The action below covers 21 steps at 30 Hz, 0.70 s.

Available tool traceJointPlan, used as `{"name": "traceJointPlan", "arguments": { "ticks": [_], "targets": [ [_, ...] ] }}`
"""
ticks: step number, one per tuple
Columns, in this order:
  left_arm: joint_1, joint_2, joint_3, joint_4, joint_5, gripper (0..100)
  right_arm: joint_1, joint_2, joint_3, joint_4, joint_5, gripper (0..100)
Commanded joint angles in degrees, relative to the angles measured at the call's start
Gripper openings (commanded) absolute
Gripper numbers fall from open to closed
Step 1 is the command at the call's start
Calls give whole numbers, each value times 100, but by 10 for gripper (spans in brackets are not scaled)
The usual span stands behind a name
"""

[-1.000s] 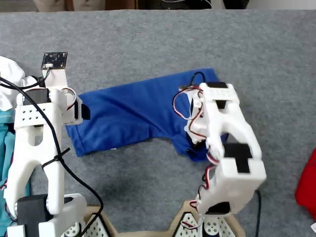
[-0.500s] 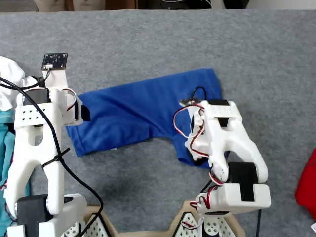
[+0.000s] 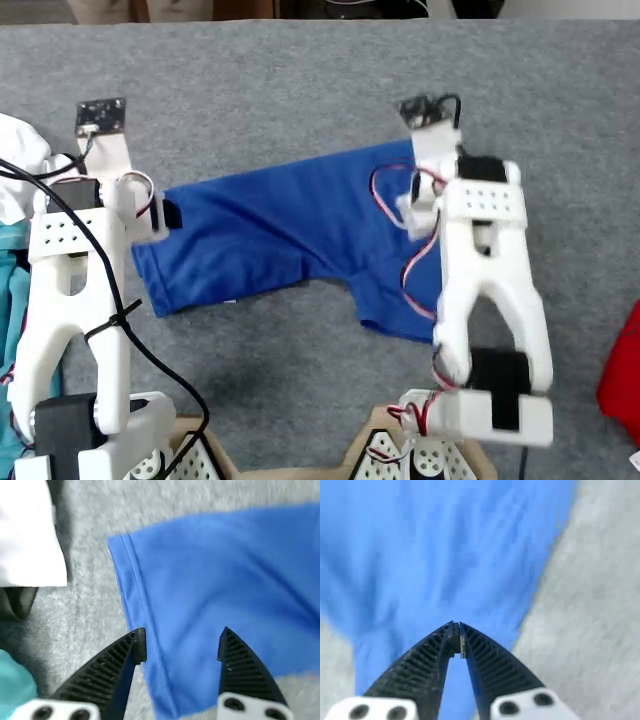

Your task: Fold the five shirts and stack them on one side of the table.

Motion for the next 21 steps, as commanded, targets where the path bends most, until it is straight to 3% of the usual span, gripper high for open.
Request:
{"name": "traceJointPlan", "arguments": {
  "ticks": [1, 6, 21],
  "targets": [
    [-18, -13, -281, -255, 264, 243, 75, 804, -1235, -246, 26, 75],
    [-18, -13, -273, -220, 246, 243, 110, 2466, -3275, 229, -229, 161],
    [-9, -13, -273, -211, 255, 243, 66, 7090, -9736, 1890, -220, 115]
  ]
}}
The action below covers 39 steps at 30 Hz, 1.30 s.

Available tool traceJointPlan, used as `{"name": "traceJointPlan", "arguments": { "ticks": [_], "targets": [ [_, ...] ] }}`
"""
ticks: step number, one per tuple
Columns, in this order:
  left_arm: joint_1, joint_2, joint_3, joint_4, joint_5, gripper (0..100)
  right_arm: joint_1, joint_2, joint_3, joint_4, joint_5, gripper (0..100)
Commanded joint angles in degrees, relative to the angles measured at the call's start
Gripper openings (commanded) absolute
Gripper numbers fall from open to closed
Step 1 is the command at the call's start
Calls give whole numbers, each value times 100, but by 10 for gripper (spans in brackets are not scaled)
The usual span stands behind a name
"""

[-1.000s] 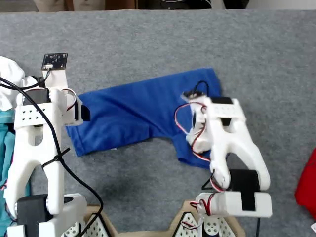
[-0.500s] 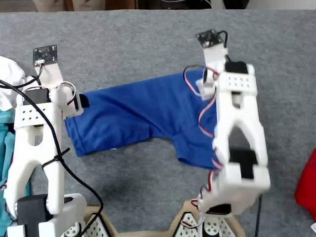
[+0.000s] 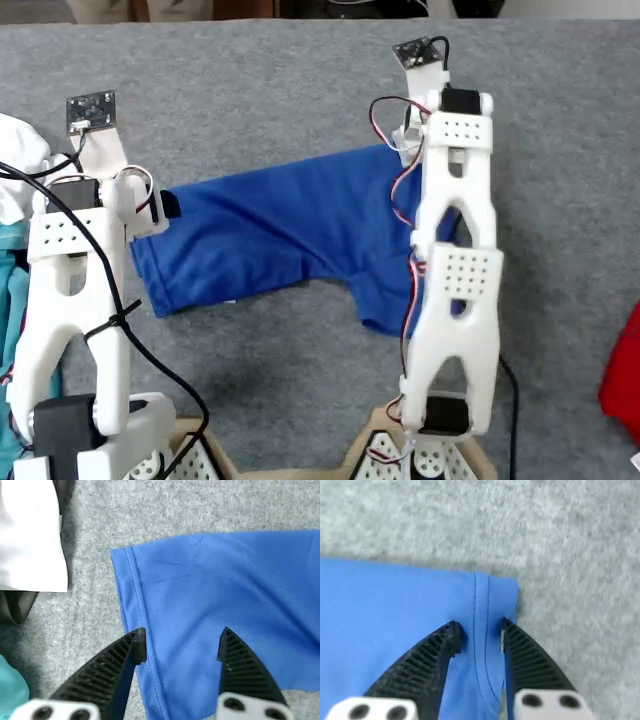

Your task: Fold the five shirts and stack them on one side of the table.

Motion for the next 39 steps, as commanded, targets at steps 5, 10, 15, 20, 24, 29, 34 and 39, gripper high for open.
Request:
{"name": "traceJointPlan", "arguments": {
  "ticks": [5, 10, 15, 20, 24, 29, 34, 39],
  "targets": [
    [-9, -13, -273, -18, 53, 243, 57, 1262, -2615, 308, 9, 6],
    [-26, -13, -273, 132, 53, 243, 57, 1297, -2765, 273, -18, 8],
    [-18, -13, -273, 132, 44, 243, 66, 1191, -2765, 79, -35, 8],
    [-18, -13, -273, 114, 35, 243, 66, 1174, -2765, -202, -9, 8],
    [-18, -13, -273, 105, 35, 243, 31, 1174, -2765, -484, -35, 8],
    [-18, 22, -273, 123, 35, 243, 22, 1174, -2765, -888, -44, 8],
    [-18, 374, -316, 123, 44, 243, 22, 1174, -2765, -1116, -343, 8],
    [-9, 646, -334, 105, 53, 243, 22, 1200, -2738, -1090, -360, 9]
  ]
}}
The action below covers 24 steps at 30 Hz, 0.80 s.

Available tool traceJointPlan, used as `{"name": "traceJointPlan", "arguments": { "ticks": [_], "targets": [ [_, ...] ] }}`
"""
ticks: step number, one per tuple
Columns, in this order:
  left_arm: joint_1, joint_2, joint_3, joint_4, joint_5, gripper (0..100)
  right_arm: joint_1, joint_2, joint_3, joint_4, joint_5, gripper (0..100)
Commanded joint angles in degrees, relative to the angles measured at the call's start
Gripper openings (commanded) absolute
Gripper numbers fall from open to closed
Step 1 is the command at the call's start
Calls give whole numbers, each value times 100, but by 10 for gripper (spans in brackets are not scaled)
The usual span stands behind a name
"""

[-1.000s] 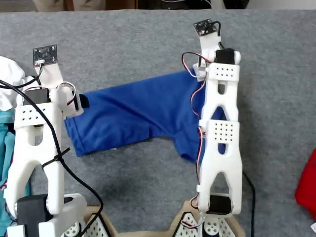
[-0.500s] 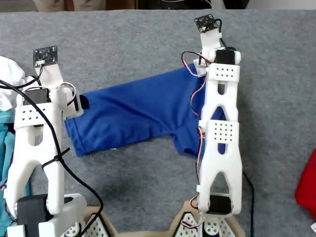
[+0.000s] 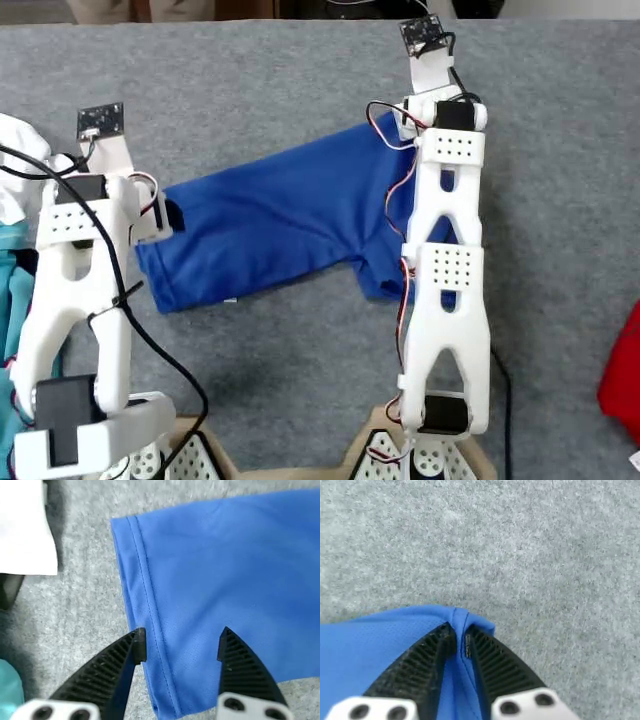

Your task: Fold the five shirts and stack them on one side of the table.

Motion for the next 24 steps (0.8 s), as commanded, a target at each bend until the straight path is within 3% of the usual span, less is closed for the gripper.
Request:
{"name": "traceJointPlan", "arguments": {
  "ticks": [1, 5, 13, 19, 24],
  "targets": [
    [-9, 31, -334, -9, 53, 243, 31, -180, -295, -123, -70, 11],
    [-9, 75, -501, -18, 62, 243, 66, -198, -321, -97, -44, 26],
    [62, 374, -879, -299, 580, 234, 84, -523, -330, 211, -62, 226],
    [360, 1349, -1160, -431, 571, 12, 84, -945, -338, 589, -70, 235],
    [334, 2070, -1723, -378, 580, 20, 31, -1358, -330, 1204, -114, 231]
  ]
}}
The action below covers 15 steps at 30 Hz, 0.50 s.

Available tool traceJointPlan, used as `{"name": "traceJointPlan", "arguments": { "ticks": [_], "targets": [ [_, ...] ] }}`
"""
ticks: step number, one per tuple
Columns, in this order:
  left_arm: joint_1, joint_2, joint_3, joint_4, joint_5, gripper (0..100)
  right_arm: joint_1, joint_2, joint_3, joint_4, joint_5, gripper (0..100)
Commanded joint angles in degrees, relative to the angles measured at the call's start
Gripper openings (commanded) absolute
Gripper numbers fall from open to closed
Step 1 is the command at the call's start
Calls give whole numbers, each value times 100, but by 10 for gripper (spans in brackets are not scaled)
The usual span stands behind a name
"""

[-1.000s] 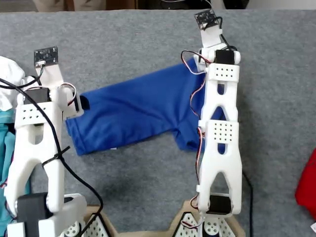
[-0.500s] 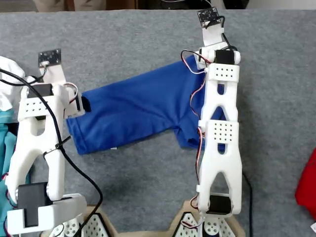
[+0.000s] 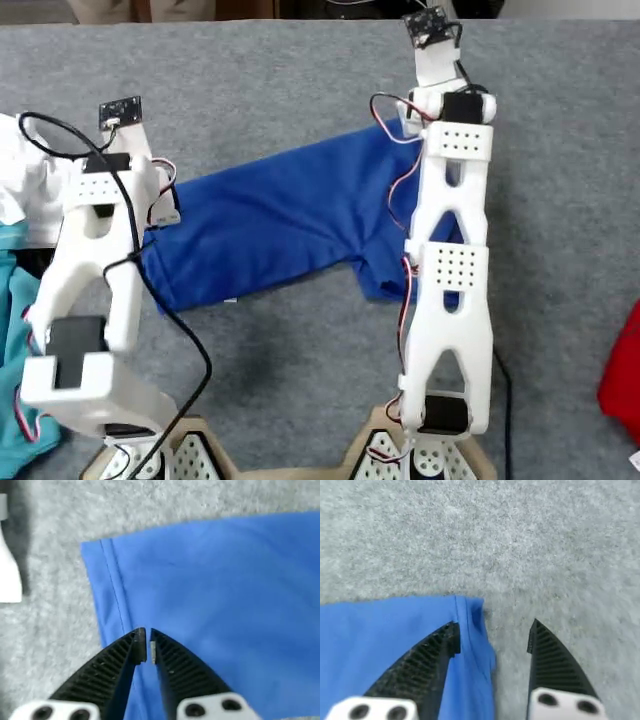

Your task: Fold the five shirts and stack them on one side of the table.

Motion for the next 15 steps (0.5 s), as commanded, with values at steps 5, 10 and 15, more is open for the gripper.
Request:
{"name": "traceJointPlan", "arguments": {
  "ticks": [5, 10, 15],
  "targets": [
    [44, 848, -1064, -97, 9, 20, -84, -673, -259, 431, -695, 75],
    [35, 1648, -1996, -53, 0, 20, -330, -189, -207, 651, -703, 14],
    [-299, 2492, -2875, -53, 0, 20, -374, 585, -268, 246, -703, 14]
  ]
}}
